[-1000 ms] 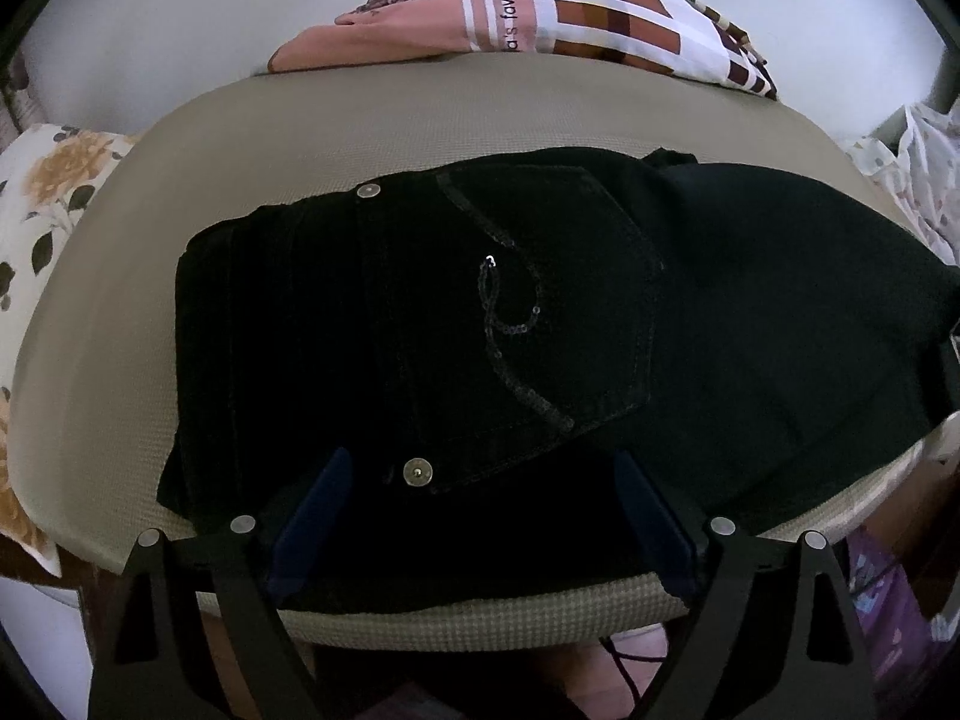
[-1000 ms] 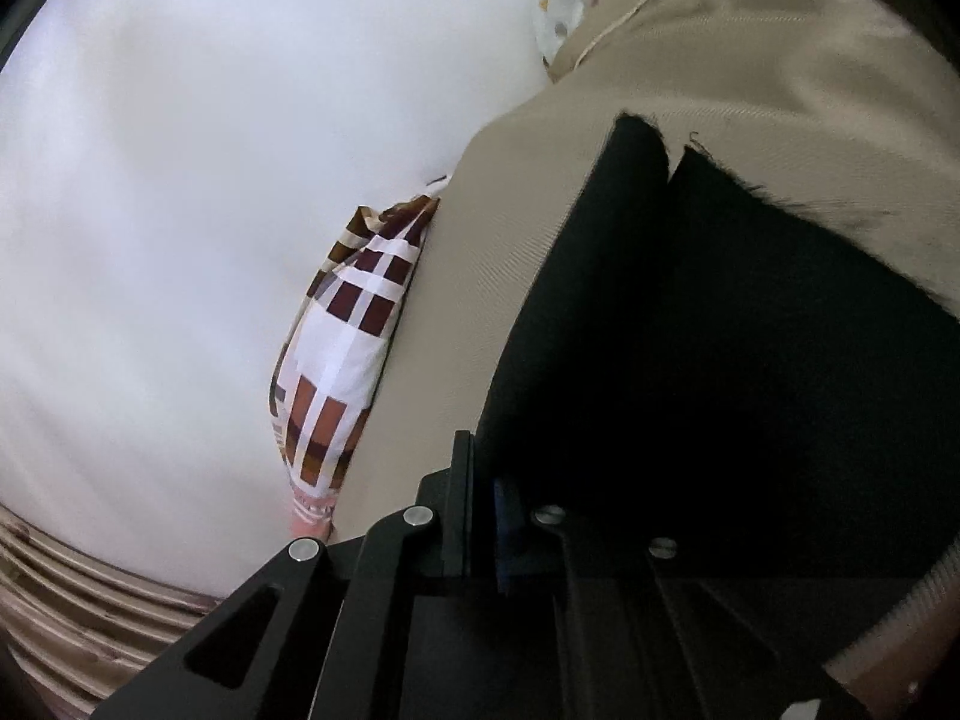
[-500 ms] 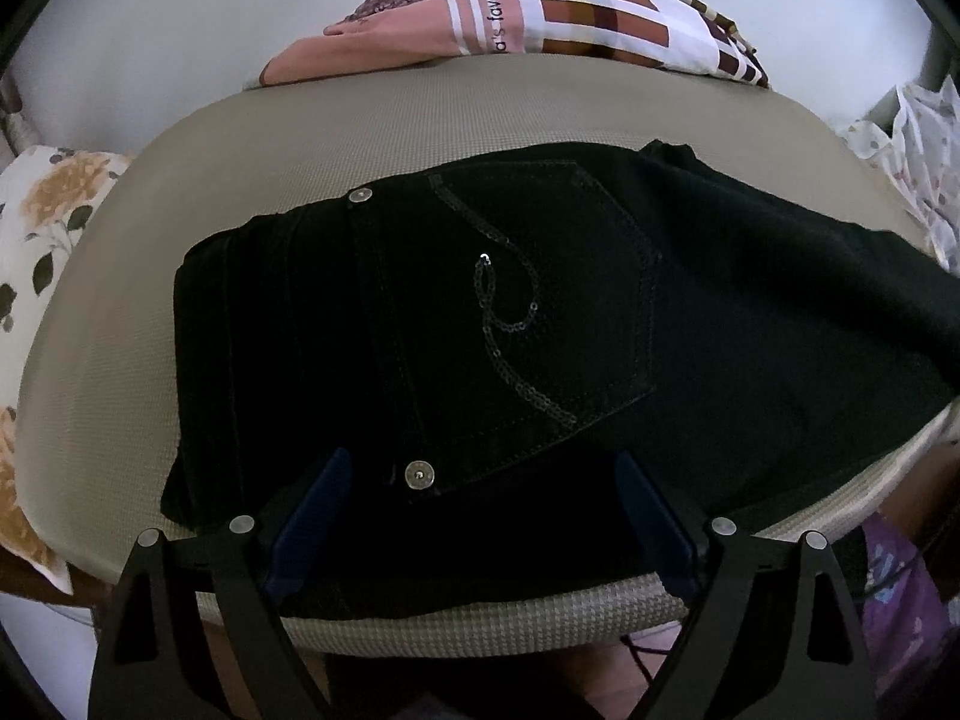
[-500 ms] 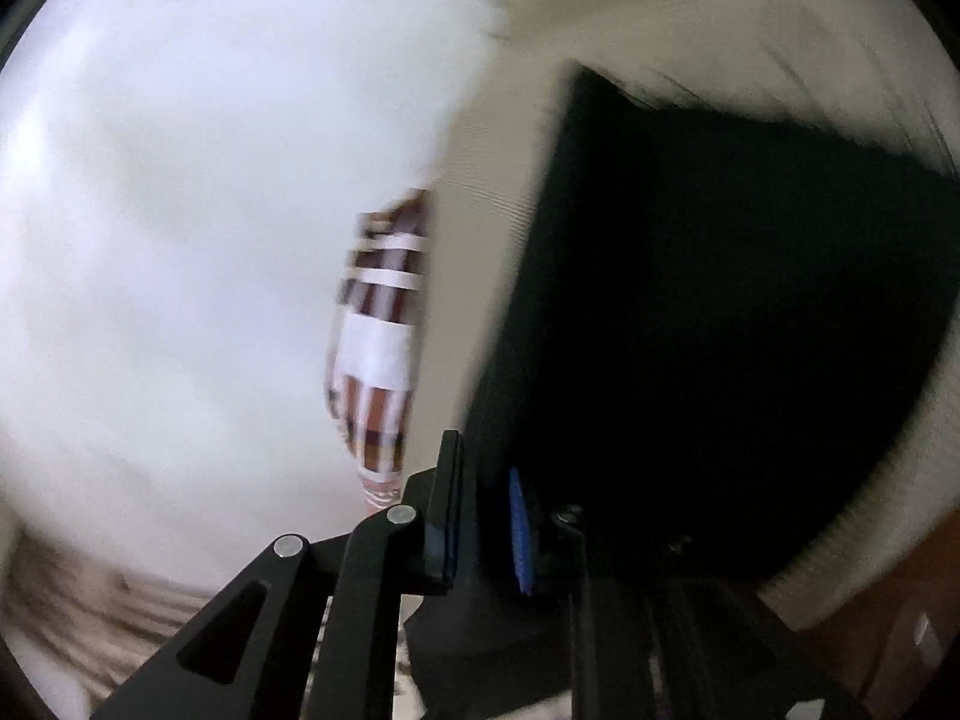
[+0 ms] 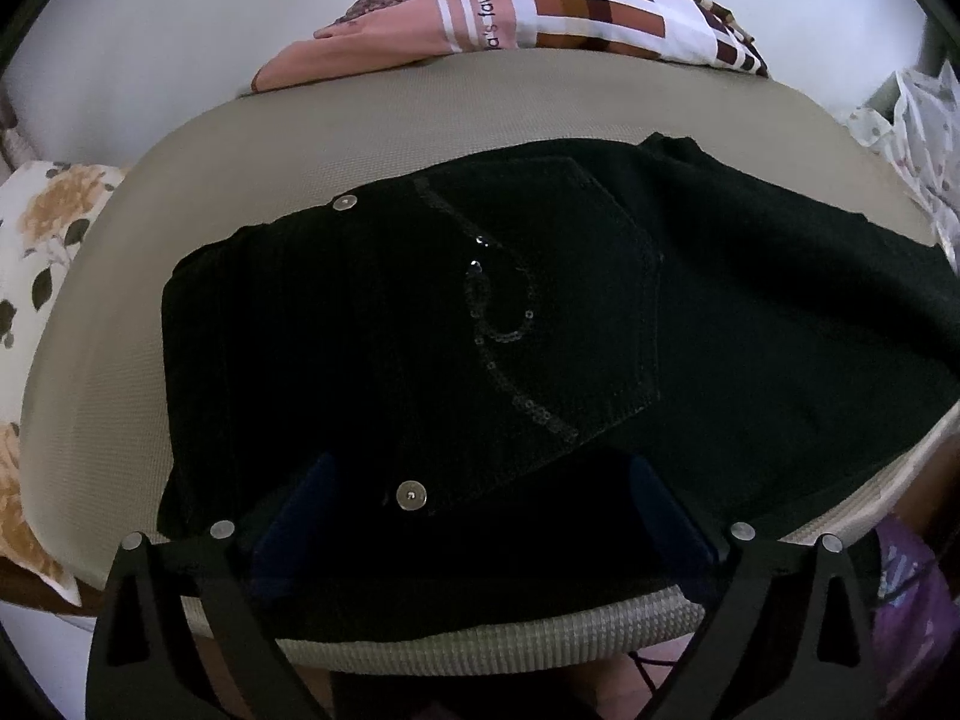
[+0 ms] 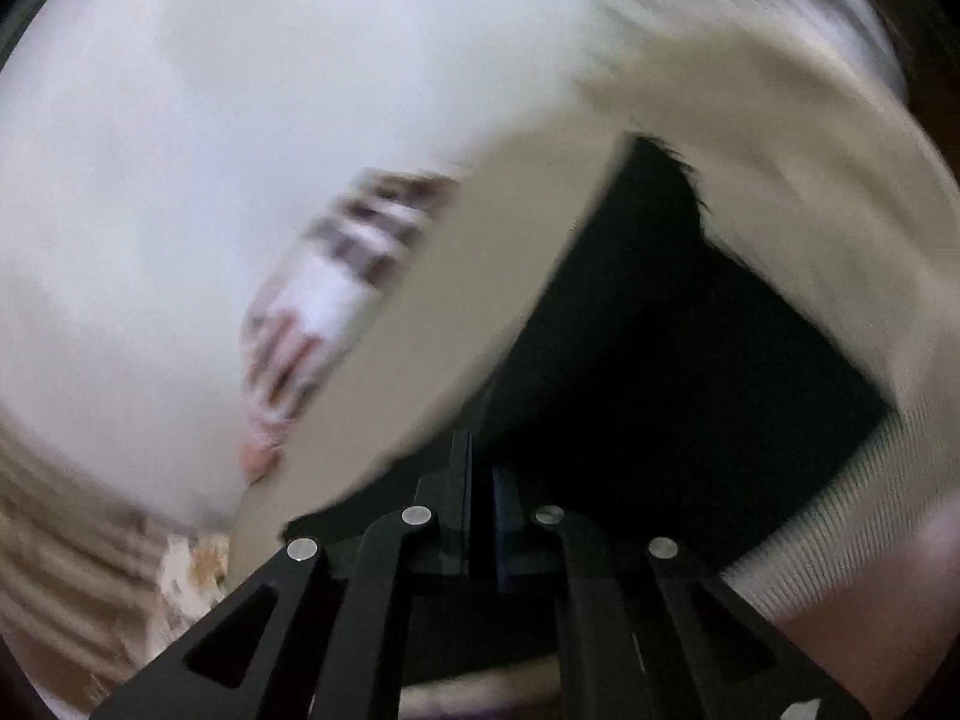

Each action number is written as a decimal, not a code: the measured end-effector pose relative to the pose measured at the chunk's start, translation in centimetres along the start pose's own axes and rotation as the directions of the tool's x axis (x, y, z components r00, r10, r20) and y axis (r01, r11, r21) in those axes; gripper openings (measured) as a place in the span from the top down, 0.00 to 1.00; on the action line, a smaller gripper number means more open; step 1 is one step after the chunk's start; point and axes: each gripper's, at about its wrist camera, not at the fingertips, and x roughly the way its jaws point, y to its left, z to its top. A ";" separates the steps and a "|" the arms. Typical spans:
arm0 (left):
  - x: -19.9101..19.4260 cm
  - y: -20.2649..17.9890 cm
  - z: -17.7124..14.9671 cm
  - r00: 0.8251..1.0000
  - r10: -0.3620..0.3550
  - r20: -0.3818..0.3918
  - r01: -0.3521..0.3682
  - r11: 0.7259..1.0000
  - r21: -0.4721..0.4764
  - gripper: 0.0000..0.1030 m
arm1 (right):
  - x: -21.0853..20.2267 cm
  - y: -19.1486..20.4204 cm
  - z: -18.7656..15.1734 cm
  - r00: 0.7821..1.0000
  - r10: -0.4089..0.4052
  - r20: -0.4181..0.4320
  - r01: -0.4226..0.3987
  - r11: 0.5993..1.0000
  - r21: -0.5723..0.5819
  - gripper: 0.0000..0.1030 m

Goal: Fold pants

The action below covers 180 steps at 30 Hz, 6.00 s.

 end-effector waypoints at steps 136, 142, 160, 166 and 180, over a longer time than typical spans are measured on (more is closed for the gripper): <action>-4.5 17.2 -0.5 0.982 -0.188 0.023 0.176 0.865 -0.469 0.67 | -5.5 -6.5 0.6 0.973 0.081 0.218 -0.116 0.982 0.150 0.26; -4.6 17.0 -0.4 0.984 -0.180 0.018 0.168 0.875 -0.453 0.67 | -3.6 -6.7 1.8 0.985 0.093 0.142 -0.113 0.984 0.138 0.27; -4.2 16.9 -0.5 0.984 -0.180 0.010 0.165 0.875 -0.456 0.66 | -6.1 -7.0 0.2 0.986 0.083 0.144 -0.099 0.989 0.106 0.27; -4.2 16.8 -0.3 0.985 -0.174 0.010 0.160 0.876 -0.455 0.66 | -4.3 -6.9 1.4 0.985 0.091 0.148 -0.105 0.990 0.091 0.28; -4.2 17.1 -0.4 0.984 -0.178 0.010 0.162 0.874 -0.458 0.66 | -6.4 -6.4 0.0 0.986 0.100 0.132 -0.107 0.993 0.047 0.30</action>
